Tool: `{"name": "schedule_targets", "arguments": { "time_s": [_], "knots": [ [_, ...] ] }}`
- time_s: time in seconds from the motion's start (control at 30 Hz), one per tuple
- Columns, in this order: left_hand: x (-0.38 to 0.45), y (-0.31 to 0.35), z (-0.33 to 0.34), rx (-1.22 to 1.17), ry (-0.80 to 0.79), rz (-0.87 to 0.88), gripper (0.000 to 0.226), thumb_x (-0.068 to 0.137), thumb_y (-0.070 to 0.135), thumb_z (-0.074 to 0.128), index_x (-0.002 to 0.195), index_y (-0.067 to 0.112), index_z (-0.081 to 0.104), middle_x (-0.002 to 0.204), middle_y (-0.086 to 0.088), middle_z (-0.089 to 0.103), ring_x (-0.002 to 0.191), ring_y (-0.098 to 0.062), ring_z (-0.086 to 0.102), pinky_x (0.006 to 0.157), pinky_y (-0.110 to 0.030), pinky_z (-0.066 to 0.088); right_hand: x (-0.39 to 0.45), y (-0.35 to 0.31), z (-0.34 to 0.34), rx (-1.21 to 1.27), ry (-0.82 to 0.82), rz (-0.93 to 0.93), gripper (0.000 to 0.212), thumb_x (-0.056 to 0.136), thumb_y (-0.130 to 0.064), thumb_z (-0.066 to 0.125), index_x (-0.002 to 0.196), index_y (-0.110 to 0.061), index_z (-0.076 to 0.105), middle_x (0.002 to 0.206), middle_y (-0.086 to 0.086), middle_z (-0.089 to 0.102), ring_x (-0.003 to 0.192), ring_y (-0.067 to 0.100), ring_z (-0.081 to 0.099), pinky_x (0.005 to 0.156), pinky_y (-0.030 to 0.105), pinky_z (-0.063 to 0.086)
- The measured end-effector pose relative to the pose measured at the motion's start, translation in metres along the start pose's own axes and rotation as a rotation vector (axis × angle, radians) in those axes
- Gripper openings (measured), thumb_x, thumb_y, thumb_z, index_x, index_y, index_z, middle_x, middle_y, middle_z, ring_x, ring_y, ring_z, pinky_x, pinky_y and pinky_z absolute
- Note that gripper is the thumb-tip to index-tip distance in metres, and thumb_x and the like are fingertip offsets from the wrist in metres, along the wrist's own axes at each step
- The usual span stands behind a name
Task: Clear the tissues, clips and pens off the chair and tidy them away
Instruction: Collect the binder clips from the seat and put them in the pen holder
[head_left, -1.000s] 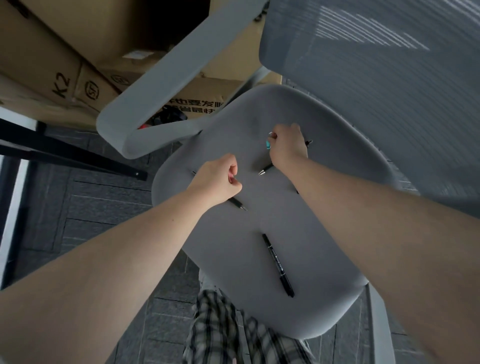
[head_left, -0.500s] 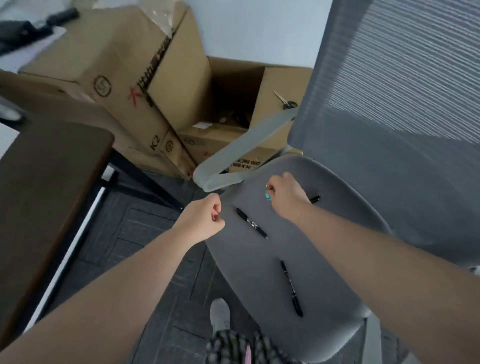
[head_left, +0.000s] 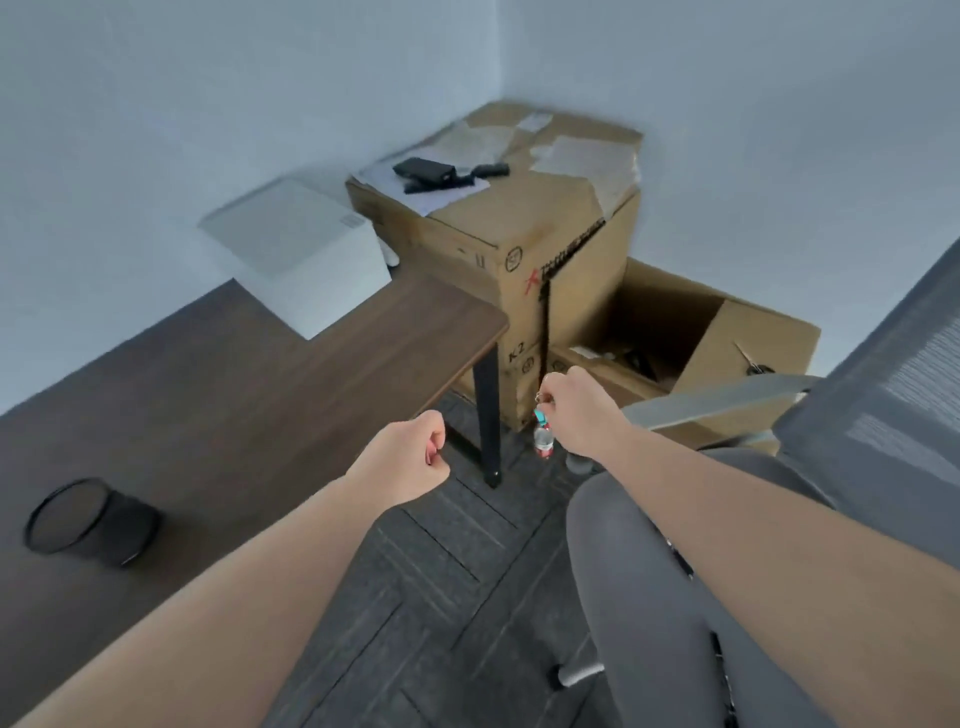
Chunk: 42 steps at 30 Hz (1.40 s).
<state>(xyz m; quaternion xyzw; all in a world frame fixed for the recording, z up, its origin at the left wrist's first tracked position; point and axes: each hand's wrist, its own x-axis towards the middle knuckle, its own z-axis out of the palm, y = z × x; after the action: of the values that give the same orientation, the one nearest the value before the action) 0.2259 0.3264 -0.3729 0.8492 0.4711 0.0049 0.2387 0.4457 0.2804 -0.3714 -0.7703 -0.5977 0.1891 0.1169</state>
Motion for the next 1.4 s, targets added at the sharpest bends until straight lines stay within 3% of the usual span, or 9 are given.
{"name": "schedule_targets", "arguments": {
  "time_s": [0.1, 0.37, 0.47, 0.57, 0.83, 1.03, 1.13, 1.4],
  "knots": [
    [-0.040, -0.059, -0.033, -0.029, 0.075, -0.079, 0.011, 0.082, 0.011, 0.055, 0.085, 0.016, 0.045, 0.064, 0.010, 0.049, 0.058, -0.008, 0.044, 0.054, -0.018, 0.035, 0.004, -0.080, 0.016, -0.003, -0.009, -0.094, 0.016, 0.096, -0.019, 0.053, 0.108, -0.009, 0.058, 0.104, 0.012, 0.054, 0.082, 0.021, 0.057, 0.074, 0.030, 0.050],
    [-0.135, -0.190, -0.107, -0.115, 0.206, -0.231, 0.010, 0.078, 0.010, 0.052, 0.086, 0.015, 0.048, 0.065, 0.009, 0.052, 0.066, -0.019, 0.049, 0.062, -0.027, 0.042, 0.009, -0.271, 0.068, -0.026, -0.070, -0.334, 0.021, 0.096, -0.018, 0.054, 0.114, -0.008, 0.057, 0.112, 0.013, 0.054, 0.082, 0.018, 0.050, 0.077, 0.022, 0.043],
    [-0.159, -0.232, -0.127, -0.110, 0.256, -0.322, 0.009, 0.079, 0.012, 0.054, 0.085, 0.016, 0.048, 0.069, 0.010, 0.054, 0.068, -0.018, 0.051, 0.059, -0.025, 0.041, 0.012, -0.329, 0.089, -0.022, -0.103, -0.399, 0.021, 0.096, -0.018, 0.053, 0.113, -0.007, 0.058, 0.112, 0.014, 0.054, 0.089, 0.023, 0.057, 0.082, 0.027, 0.048],
    [-0.172, -0.265, -0.137, -0.193, 0.305, -0.443, 0.009, 0.078, 0.012, 0.054, 0.085, 0.016, 0.049, 0.071, 0.007, 0.055, 0.064, -0.019, 0.053, 0.063, -0.034, 0.050, 0.014, -0.371, 0.110, -0.009, -0.138, -0.462, 0.020, 0.096, -0.018, 0.053, 0.112, -0.007, 0.058, 0.112, 0.014, 0.054, 0.096, 0.027, 0.060, 0.086, 0.032, 0.052],
    [-0.165, -0.315, -0.133, -0.361, 0.333, -0.662, 0.011, 0.076, 0.011, 0.053, 0.086, 0.013, 0.050, 0.076, -0.003, 0.060, 0.049, -0.023, 0.057, 0.053, -0.032, 0.052, 0.051, -0.438, 0.167, -0.029, -0.289, -0.613, 0.021, 0.095, -0.017, 0.054, 0.113, -0.008, 0.060, 0.112, 0.014, 0.054, 0.093, 0.027, 0.059, 0.085, 0.037, 0.053],
    [-0.145, -0.335, -0.125, -0.349, 0.331, -0.741, 0.010, 0.074, 0.011, 0.052, 0.083, 0.015, 0.048, 0.084, -0.008, 0.063, 0.057, -0.026, 0.057, 0.060, -0.037, 0.052, 0.082, -0.467, 0.192, -0.050, -0.404, -0.664, 0.022, 0.095, -0.018, 0.054, 0.114, -0.008, 0.059, 0.114, 0.015, 0.053, 0.094, 0.029, 0.058, 0.081, 0.036, 0.049],
    [-0.133, -0.343, -0.123, -0.373, 0.334, -0.784, 0.009, 0.076, 0.011, 0.051, 0.082, 0.013, 0.045, 0.078, -0.009, 0.059, 0.063, -0.029, 0.056, 0.064, -0.042, 0.053, 0.090, -0.472, 0.206, -0.078, -0.440, -0.661, 0.018, 0.093, -0.016, 0.056, 0.109, -0.008, 0.060, 0.112, 0.014, 0.056, 0.085, 0.025, 0.055, 0.076, 0.036, 0.050],
    [-0.127, -0.356, -0.115, -0.331, 0.249, -0.805, 0.010, 0.080, 0.011, 0.049, 0.084, 0.013, 0.039, 0.067, -0.002, 0.050, 0.066, -0.029, 0.053, 0.059, -0.035, 0.044, 0.092, -0.485, 0.221, -0.102, -0.500, -0.606, 0.021, 0.091, -0.014, 0.057, 0.109, -0.005, 0.060, 0.113, 0.016, 0.061, 0.098, 0.031, 0.060, 0.079, 0.038, 0.050]
  ]
}}
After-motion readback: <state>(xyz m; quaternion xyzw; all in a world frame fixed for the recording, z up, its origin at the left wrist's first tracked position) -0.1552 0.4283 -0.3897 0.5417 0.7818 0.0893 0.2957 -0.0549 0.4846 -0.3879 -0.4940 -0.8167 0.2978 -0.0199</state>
